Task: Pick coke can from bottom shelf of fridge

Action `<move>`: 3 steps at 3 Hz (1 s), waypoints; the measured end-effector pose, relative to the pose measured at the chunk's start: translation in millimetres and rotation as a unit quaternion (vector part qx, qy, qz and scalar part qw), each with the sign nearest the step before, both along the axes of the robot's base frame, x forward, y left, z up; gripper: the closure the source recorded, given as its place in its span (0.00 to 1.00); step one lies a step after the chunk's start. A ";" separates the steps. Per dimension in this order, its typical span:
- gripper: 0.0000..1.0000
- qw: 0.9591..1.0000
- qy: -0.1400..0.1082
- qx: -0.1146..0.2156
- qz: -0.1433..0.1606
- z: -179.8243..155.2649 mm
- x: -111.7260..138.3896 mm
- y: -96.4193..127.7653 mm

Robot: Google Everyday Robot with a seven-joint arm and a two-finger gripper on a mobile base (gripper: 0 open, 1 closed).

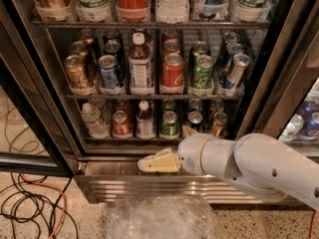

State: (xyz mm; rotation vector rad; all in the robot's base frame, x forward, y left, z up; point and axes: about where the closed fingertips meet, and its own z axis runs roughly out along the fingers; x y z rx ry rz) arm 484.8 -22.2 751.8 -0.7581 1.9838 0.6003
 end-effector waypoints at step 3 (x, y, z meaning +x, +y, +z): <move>0.00 0.991 0.033 -0.125 0.017 -76.2 25.5 -2.1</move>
Offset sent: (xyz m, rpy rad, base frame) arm 0.0349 0.0221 -0.0894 -0.3265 0.0706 0.1183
